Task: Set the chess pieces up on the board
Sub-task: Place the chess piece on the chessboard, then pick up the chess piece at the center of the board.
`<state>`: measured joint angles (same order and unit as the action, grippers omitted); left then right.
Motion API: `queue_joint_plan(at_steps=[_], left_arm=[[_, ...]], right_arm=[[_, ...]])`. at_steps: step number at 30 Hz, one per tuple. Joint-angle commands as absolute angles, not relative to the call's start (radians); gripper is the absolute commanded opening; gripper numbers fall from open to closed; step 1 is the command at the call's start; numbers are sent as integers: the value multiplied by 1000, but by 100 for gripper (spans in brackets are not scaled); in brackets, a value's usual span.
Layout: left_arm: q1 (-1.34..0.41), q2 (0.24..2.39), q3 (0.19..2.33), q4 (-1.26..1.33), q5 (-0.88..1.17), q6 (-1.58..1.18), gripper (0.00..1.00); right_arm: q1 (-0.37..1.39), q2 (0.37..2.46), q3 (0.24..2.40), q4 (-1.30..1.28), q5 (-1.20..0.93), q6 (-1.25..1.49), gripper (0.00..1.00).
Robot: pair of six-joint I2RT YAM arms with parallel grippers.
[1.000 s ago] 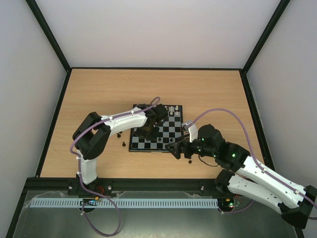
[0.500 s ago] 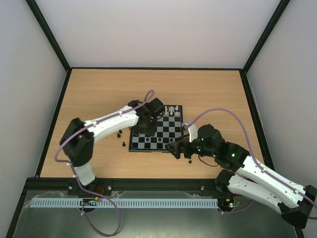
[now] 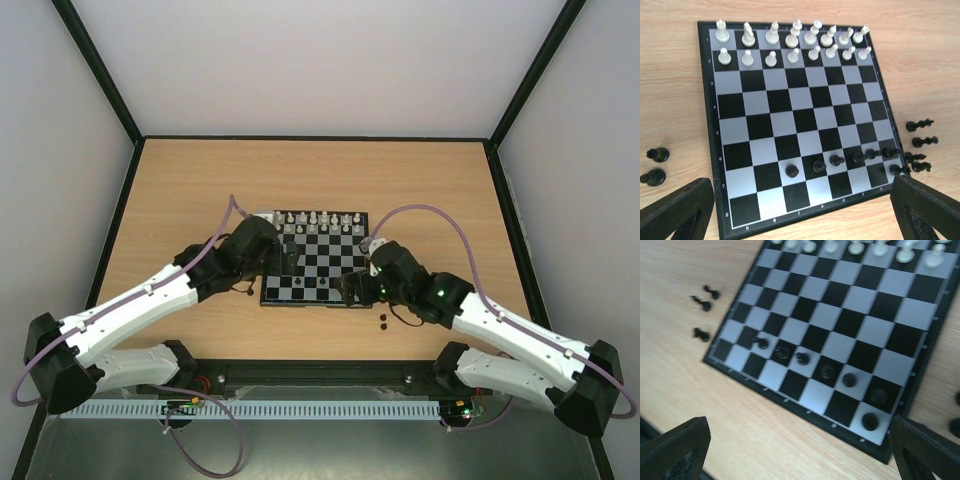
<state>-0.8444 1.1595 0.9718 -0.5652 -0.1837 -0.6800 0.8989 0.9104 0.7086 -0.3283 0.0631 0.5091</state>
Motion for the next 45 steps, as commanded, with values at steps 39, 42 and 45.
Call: queue_joint_plan(at_steps=[39,42,45], left_arm=[[-833,974,763,-311,-80,-588,99],[-831,968,762,-317,-82,-588,100],[-828,957,760,-320,-87,-588,99]], right_arm=[[962,1247,683,-713,276,1103,44],[963,1273,682,-695,278,1096,40],[959,1277,680,-682,281,1089,39]])
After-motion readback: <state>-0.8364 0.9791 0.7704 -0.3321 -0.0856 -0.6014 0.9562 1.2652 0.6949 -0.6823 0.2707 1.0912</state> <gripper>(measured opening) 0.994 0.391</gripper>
